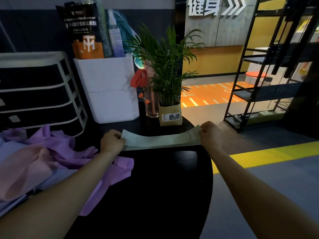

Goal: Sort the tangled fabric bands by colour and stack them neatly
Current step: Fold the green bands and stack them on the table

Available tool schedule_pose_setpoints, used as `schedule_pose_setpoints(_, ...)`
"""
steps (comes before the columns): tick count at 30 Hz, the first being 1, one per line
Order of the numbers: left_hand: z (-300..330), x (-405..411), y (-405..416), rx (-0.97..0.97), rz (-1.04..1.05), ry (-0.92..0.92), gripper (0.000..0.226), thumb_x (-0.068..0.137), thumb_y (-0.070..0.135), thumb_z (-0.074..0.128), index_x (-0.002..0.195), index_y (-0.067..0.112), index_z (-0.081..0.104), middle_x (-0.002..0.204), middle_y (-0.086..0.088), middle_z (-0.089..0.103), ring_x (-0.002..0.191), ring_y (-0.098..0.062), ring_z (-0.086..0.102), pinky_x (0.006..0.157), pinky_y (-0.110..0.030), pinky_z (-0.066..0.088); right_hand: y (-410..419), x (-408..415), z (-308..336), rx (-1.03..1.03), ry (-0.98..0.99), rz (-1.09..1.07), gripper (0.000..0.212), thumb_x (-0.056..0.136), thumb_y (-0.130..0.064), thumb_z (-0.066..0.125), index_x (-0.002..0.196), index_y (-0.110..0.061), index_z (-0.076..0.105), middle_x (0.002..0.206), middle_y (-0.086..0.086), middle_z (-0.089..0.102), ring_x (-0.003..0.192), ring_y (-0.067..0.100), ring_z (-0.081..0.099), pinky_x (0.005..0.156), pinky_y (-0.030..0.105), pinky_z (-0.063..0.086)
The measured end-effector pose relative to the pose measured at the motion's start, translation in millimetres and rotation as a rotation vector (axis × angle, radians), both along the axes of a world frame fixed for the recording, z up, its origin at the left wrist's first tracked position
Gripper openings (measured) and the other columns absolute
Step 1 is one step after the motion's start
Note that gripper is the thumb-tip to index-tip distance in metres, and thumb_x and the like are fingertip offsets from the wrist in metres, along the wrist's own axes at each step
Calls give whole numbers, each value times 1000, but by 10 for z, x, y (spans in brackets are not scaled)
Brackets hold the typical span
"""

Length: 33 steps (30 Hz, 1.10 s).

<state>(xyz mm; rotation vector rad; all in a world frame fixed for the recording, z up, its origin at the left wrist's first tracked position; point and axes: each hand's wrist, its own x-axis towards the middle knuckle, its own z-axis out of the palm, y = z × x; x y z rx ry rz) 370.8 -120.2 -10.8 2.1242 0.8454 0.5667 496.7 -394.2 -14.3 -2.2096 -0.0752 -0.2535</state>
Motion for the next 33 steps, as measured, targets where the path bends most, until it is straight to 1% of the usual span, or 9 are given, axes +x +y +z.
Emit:
schedule_pose_setpoints(4,-38,-12,12,2,-15,-16,17,80,7,68,95,4,62,98,-13,64,96,-29,60,78,-26,38,20,42,-59,25,-12,-21,19,84,-2,58,103,-3,62,107,18,63,100,32,58,85,45,50)
schedule_pose_setpoints(7,-72,-31,5,-14,-22,-42,17,79,8,71,88,10,57,90,-8,61,87,-24,57,75,-25,38,28,66,-104,-14,-18,-27,20,84,-3,58,104,-3,63,107,18,63,100,32,57,84,41,49)
schedule_pose_setpoints(10,-121,-42,10,-26,-38,-81,22,76,8,73,87,11,54,88,-7,60,82,-21,55,75,-25,39,31,49,-115,-112,-59,-33,24,87,-6,56,110,-4,61,113,18,58,105,32,52,86,38,45)
schedule_pose_setpoints(13,-166,-56,4,-26,-84,-136,29,74,6,75,91,11,52,91,-7,57,83,-20,54,78,-27,42,70,-48,-73,-268,-125,-27,28,90,-9,52,118,-11,58,121,14,49,113,30,42,86,33,33)
schedule_pose_setpoints(16,-217,-111,12,-33,-118,-201,40,71,3,78,103,7,54,104,-11,54,88,-17,52,82,-27,44,234,-220,-38,-313,-225,109,28,89,-11,56,117,-12,58,121,11,48,114,30,39,86,30,29)
schedule_pose_setpoints(21,-370,-222,48,-13,-286,-225,63,73,-2,75,128,8,48,130,-11,48,116,-17,51,98,-24,38,644,-496,-51,-332,-242,459,38,89,-21,61,126,-15,53,129,4,44,121,23,36,101,29,29)
schedule_pose_setpoints(26,-425,-247,12,34,-270,-280,57,78,-5,68,131,6,50,134,-8,49,121,-17,49,102,-21,34,926,-448,29,-482,-167,631,55,87,-28,63,137,-20,43,138,3,39,128,24,33,106,36,28)
schedule_pose_setpoints(30,-431,-263,13,88,-254,-246,55,82,-4,65,134,8,49,135,-5,51,118,-8,46,97,-8,29,1076,-317,90,-615,-52,714,73,83,-37,66,145,-21,30,146,4,32,135,26,30,111,40,25)
schedule_pose_setpoints(33,-448,-260,7,107,-249,-220,52,85,-4,62,133,8,50,137,-5,50,122,-13,48,99,-9,28,1137,-237,110,-685,35,760,77,82,-41,66,146,-21,27,149,5,28,136,26,29,112,42,26)
